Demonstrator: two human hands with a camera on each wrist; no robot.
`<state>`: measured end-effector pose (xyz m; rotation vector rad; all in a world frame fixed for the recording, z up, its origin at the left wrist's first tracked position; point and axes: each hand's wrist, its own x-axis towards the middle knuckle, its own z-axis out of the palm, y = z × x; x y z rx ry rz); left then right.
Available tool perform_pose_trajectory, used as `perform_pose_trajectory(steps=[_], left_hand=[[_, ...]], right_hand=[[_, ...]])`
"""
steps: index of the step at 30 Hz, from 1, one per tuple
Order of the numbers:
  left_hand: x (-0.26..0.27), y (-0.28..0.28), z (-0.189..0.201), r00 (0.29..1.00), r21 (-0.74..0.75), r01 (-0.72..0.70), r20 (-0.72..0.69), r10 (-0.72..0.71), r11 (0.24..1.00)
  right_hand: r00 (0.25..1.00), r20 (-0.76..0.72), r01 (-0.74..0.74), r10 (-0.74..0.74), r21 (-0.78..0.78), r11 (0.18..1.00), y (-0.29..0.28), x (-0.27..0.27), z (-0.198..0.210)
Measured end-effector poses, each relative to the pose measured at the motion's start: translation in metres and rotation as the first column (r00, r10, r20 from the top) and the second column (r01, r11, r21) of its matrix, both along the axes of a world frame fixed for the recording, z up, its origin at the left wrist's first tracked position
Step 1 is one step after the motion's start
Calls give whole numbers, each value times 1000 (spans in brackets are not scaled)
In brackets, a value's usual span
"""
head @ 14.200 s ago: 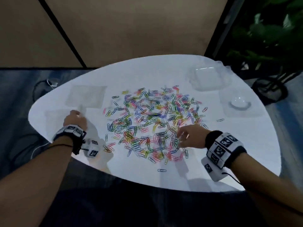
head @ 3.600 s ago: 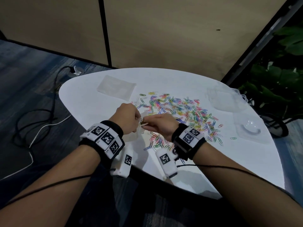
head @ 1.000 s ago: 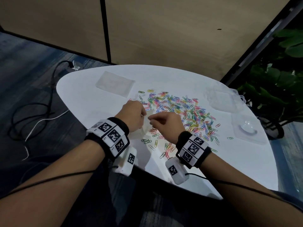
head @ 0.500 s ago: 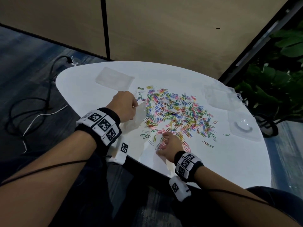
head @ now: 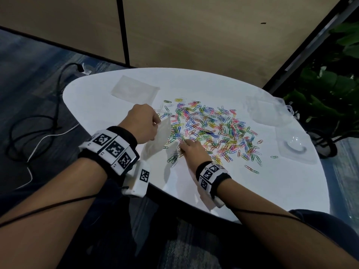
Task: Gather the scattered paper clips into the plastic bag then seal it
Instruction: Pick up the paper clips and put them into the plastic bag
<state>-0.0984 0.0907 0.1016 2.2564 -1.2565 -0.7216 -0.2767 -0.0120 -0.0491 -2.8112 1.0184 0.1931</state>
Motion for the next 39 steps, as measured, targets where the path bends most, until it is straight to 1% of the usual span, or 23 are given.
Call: perform_pose_trajectory(steps=[4,6,9,11,13,15,16,18,20,21,23,26,27,29,30,31,33,34,35,36,37,38,39], left_hand=[[-4,-1,-1,1000,23,0,-20,0,1000],[-7,-2,-2,1000,31,4,-26,-3,1000],[-10,-4,-3,1000,38,2,-28,-1,999],[-12,-6,-4,1000,35,3,-28,-2,999],[-14,-8,-4,1000,36,8,-24,-7,999],[-16,-10,-4,1000,41,16,-18,-16,999],[-17,-11,-3,1000,41,19,-13,-19,999],[-19,-13,-3,1000,41,24,-14,-23,999],[-22,-13,-3,1000,38,21,-14,-21,999],[-24,-12,-3,1000,35,22,-22,-22,999],[-27,-11,-3,998,24,35,-43,-34,999],[-30,-10,-2,995,3,62,-74,-61,998],[-31,-10,-1,995,-3,67,-78,-68,998],[-31,-9,0,993,-8,85,-77,-85,996],[-31,-9,0,993,-8,93,-74,-93,996],[-31,-9,1,993,-7,99,-72,-99,995],[-30,-8,1,993,-2,97,-71,-97,995],[-29,-8,1,994,2,93,-66,-93,996],[-29,-8,0,995,8,87,-55,-86,996],[-27,-8,-1,996,9,77,-39,-76,997],[-25,-8,-1,998,10,60,-21,-60,998],[-23,-10,-1,999,11,34,-7,-34,999],[-20,-10,-1,1000,10,-2,3,2,1000]], right_hand=[[998,-1,69,-69,30,997,-12,-6,17],[972,36,224,-230,134,965,-20,-12,31],[845,148,434,-513,370,822,-36,-27,45],[730,199,459,-654,566,685,-41,-33,58],[578,228,368,-783,784,500,-41,-32,76],[449,238,135,-862,935,328,-37,-25,97],[414,227,17,-882,966,257,-33,-21,107],[403,198,-149,-894,978,149,-23,-10,119],[431,179,-208,-884,973,96,-11,1,122],[450,175,-193,-876,977,97,-4,6,120],[518,190,-96,-834,982,165,7,14,114],[631,236,65,-739,933,353,15,21,104],[651,247,85,-718,916,393,15,24,102],[648,246,92,-721,914,394,16,26,101],[660,253,111,-707,898,425,15,27,100],[698,275,147,-661,849,508,14,27,101],[841,281,164,-462,682,713,15,27,104],[898,255,131,-360,625,770,16,27,107],[921,253,87,-298,610,788,17,28,110],[919,271,52,-286,636,770,17,28,113],[884,316,26,-345,703,710,16,28,116],[821,363,-1,-441,773,634,14,27,121],[752,399,-22,-526,812,584,10,24,124]])
